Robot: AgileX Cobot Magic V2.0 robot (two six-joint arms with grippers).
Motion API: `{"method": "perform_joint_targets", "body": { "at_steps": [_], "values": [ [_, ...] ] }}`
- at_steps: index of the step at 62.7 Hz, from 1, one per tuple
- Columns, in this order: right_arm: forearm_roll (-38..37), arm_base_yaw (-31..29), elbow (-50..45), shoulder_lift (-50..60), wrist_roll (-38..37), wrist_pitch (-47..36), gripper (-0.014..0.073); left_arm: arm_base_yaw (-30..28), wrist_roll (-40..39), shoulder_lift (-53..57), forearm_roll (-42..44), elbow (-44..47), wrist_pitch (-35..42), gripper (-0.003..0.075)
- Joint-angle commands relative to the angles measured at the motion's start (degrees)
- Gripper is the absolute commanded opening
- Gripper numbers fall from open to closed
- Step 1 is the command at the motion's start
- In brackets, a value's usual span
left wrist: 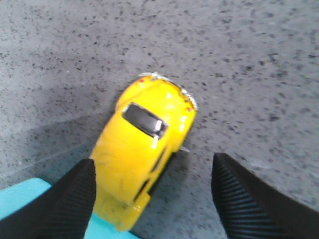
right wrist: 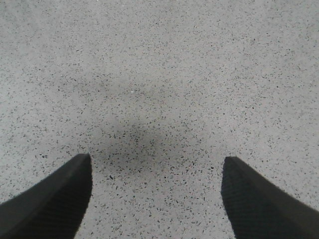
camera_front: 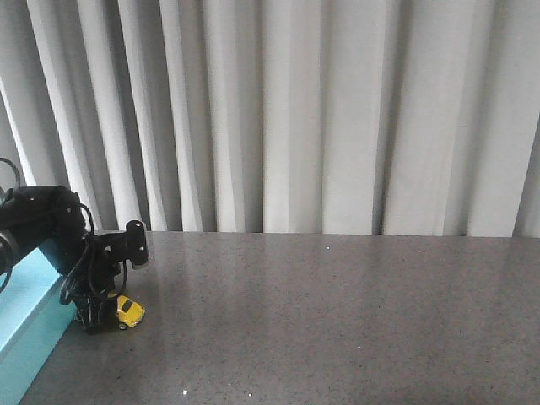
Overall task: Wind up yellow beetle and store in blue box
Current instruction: 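Close the left gripper around the yellow car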
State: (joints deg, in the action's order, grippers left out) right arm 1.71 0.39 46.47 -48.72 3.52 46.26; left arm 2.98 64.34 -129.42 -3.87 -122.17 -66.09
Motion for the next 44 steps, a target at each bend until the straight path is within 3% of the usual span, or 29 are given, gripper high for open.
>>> {"method": "perform_joint_targets", "body": {
  "at_steps": [1, 44],
  "values": [
    [-0.2, 0.0, 1.5, 0.3, 0.0, -3.3, 0.0526, 0.0, 0.2, 2.3, -0.6, -3.3, 0.6, 0.0487],
    [-0.2, 0.0, 1.5, 0.3, 0.0, -3.3, 0.0526, 0.0, 1.4, -2.0, -0.5, -4.1, 1.3, 0.0461]
  ]
}}
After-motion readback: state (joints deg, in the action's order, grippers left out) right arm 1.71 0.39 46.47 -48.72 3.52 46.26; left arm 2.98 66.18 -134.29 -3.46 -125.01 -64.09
